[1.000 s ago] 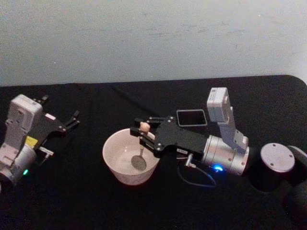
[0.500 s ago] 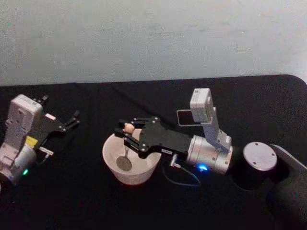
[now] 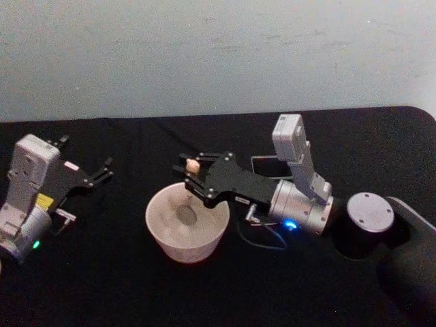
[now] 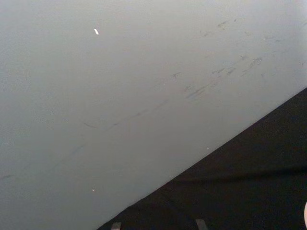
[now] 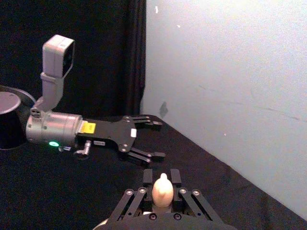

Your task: Pick up the stirring spoon with one hand, stir inside the cup, then place it back in its original position.

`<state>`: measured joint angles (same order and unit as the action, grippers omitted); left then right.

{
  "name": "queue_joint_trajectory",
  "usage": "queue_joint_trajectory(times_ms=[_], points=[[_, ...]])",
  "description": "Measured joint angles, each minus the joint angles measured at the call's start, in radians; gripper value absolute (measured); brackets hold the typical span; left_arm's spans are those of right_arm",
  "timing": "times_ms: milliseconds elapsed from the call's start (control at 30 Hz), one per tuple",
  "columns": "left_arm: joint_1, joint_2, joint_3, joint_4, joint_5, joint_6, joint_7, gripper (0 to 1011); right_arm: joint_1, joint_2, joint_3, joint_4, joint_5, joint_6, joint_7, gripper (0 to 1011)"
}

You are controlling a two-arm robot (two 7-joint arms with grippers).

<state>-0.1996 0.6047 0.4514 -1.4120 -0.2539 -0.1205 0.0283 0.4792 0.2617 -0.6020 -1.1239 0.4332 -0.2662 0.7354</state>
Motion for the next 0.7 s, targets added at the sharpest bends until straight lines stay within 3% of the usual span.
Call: queue_joint_trajectory(times_ms=[700], points=[[0.0,0.0,0.0,0.0,0.0,0.0,0.0,1001,-0.03,0.031,0.027,-0.039,-0.004,0.016,-0.011,212]])
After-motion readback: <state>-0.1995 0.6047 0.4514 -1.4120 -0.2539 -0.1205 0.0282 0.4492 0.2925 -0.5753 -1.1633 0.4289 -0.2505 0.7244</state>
